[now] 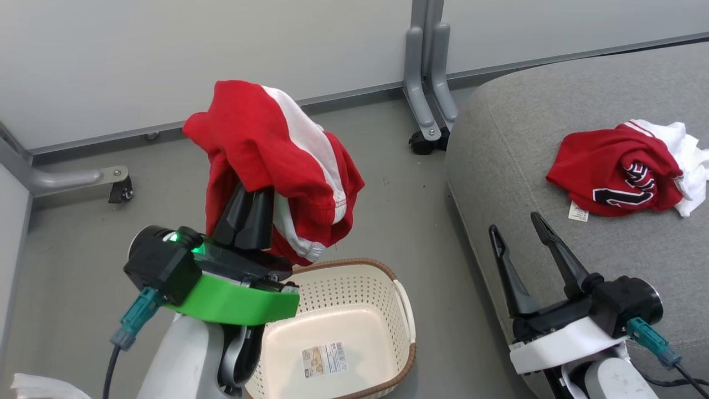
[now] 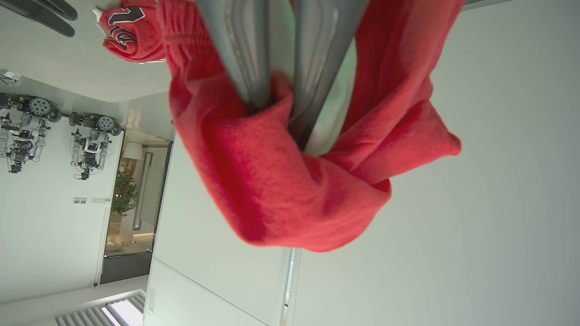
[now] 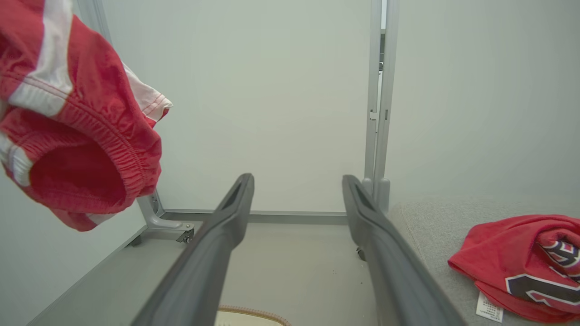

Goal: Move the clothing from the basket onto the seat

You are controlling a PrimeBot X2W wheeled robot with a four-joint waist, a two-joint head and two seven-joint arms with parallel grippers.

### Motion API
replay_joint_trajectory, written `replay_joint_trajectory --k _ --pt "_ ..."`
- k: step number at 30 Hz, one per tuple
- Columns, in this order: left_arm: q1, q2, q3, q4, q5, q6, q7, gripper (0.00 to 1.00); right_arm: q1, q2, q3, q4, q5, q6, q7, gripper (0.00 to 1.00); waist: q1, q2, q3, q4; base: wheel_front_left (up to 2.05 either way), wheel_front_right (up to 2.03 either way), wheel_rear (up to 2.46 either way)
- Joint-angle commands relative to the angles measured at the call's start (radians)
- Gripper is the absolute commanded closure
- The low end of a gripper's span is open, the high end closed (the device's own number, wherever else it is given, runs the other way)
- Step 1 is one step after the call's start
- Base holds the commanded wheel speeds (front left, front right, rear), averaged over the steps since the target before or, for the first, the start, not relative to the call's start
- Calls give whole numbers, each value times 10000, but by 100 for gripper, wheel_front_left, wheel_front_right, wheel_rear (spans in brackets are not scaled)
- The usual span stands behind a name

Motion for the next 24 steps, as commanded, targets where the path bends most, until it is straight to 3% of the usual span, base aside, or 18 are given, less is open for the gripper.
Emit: replay_joint_trajectory --k 1,15,24 --pt "-112 6 -70 -18 0 -25 -5 100 123 -58 -22 31 68 -11 -30 0 1 0 5 32 0 0 0" --pt "-453 -21 -1208 -55 -108 -25 -5 100 74 -84 12 19 24 -11 -30 0 1 0 85 68 0 0 0" --pt "-334 -15 -1165 -112 -194 -25 -5 100 -11 -90 141 8 24 -11 -30 0 1 0 148 -57 0 0 0"
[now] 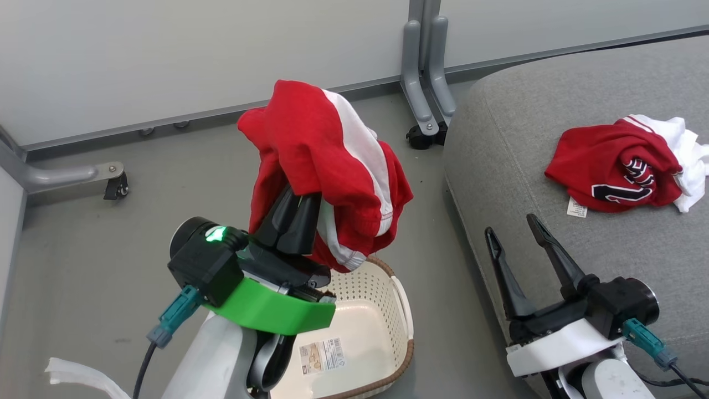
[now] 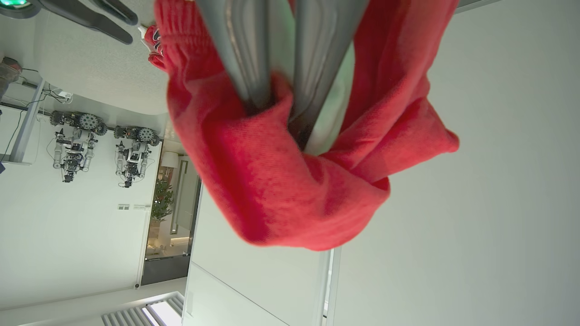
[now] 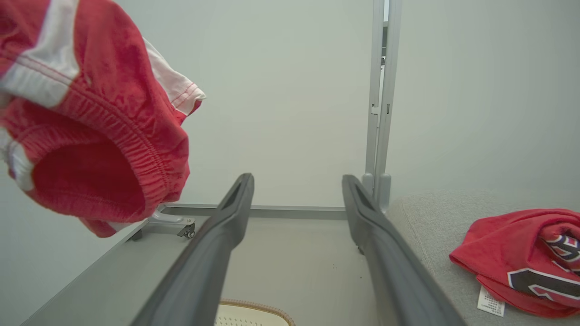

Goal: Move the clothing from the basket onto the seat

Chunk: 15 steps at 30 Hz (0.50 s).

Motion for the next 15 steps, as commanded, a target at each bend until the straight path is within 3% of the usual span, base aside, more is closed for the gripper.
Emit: replay_joint_trajectory --k 1,11,15 --pt "-41 26 69 -60 -83 -25 -3 100 -30 -54 121 -65 67 -11 -30 0 1 -1 17 -20 0 0 0" --pt "-72 23 -48 5 -182 -25 -2 100 -589 -984 2237 -670 444 -11 -30 0 1 -1 70 -21 0 0 0" --pt "-135 23 -225 16 -206 -25 -2 100 -1089 -1352 2894 -445 107 -11 -30 0 1 -1 86 51 0 0 0"
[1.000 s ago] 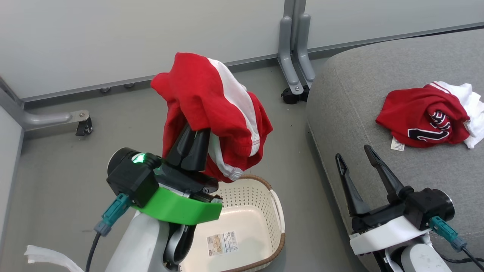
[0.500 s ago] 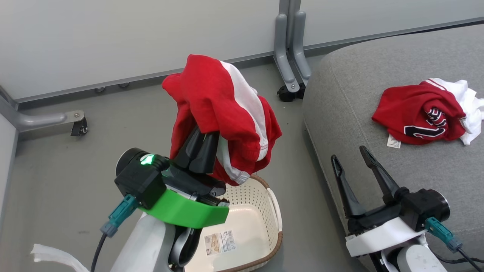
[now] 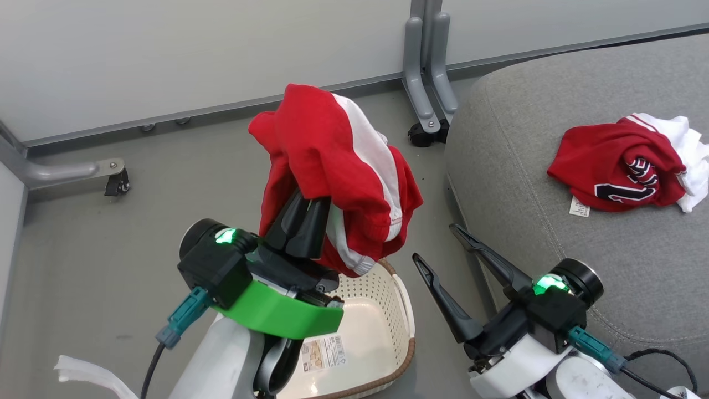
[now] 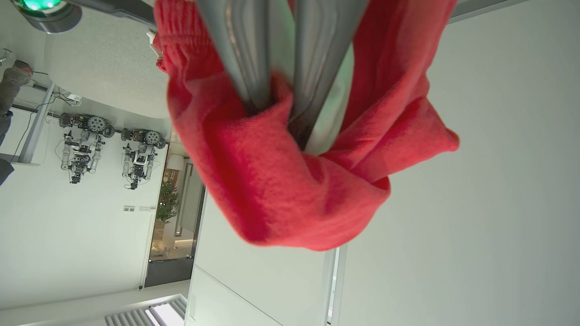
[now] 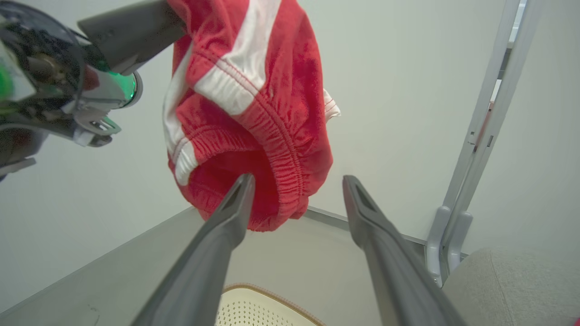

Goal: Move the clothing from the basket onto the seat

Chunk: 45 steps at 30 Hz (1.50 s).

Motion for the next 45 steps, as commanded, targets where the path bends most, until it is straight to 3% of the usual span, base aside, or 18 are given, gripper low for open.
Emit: replay_joint_trajectory --k 1,19,35,37,45 --pt "-151 21 -50 -17 -92 -25 -5 100 -226 -124 94 175 -238 -11 -30 0 1 0 12 47 0 0 0" --pt "-105 116 -1592 181 -212 -25 -5 100 -1905 -634 1083 1464 -1283 -11 -30 0 1 0 -91 593 0 0 0" --pt "-284 289 -2129 340 -530 -25 -5 100 -2785 -1026 2218 1863 -894 -11 -30 0 1 0 -147 776 0 0 0" --pt "-273 284 -2125 364 -546 -25 -5 100 -2767 -969 2233 1887 -765 -11 -30 100 1 0 -145 804 0 0 0" --pt "-106 338 -2041 514 -509 -25 -4 100 -2424 -773 1993 1690 -551 -11 -30 100 1 0 -188 808 0 0 0"
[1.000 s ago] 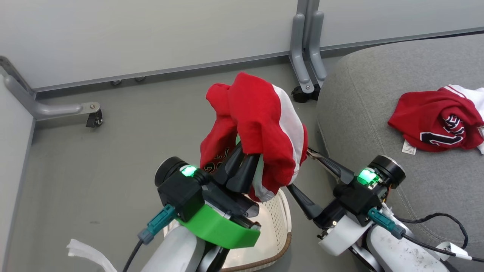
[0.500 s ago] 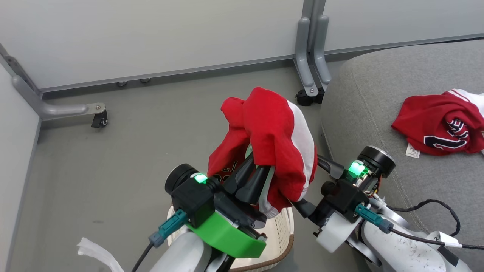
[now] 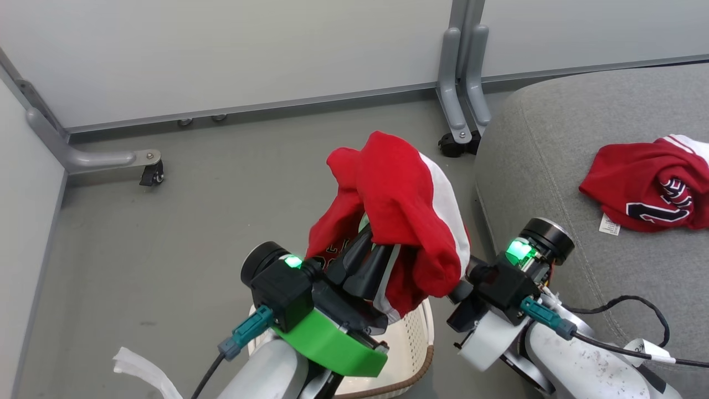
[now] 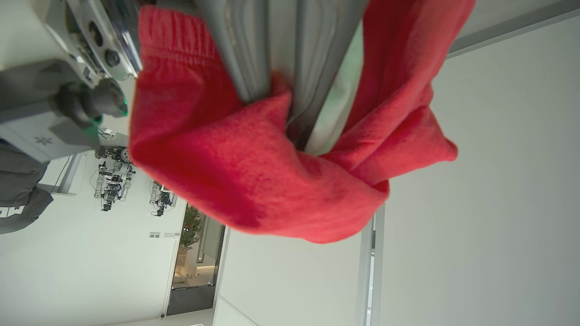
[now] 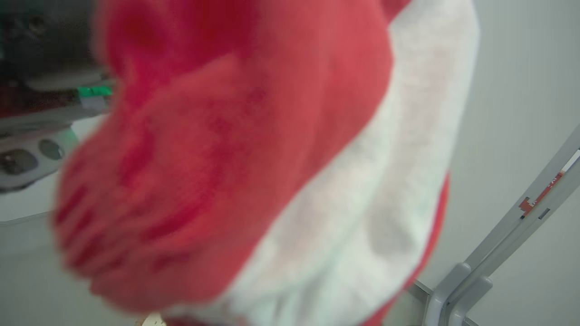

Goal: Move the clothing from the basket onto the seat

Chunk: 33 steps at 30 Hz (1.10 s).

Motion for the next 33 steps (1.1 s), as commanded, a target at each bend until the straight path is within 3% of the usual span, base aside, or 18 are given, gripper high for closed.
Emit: replay_joint_trajectory --k 1,10,11,12,14,15,33 --pt "-11 64 41 35 -11 -25 -5 100 155 48 -62 -72 66 -13 -30 100 0 0 -15 -20 0 0 0" --pt "76 97 -47 113 -74 -25 -4 100 499 189 -517 -347 155 -11 -30 100 0 0 -63 -121 0 0 0" --pt "85 98 -48 124 -82 -25 -4 90 522 198 -574 -381 156 -11 -30 100 0 0 -68 -131 0 0 0" --pt "92 96 -40 136 -87 -25 -4 73 551 206 -627 -410 151 -11 -31 100 0 0 -72 -138 0 0 0" --pt "104 90 -18 163 -69 -26 -4 29 641 226 -740 -460 137 -11 -30 100 0 0 -84 -146 0 0 0" --pt "108 83 -4 178 -47 -26 -5 0 669 227 -801 -482 118 -11 -30 100 0 0 -91 -148 0 0 0" --pt "321 221 455 223 250 -26 -5 0 1129 615 -2343 -867 -178 -11 -31 100 0 0 -140 -73 0 0 0"
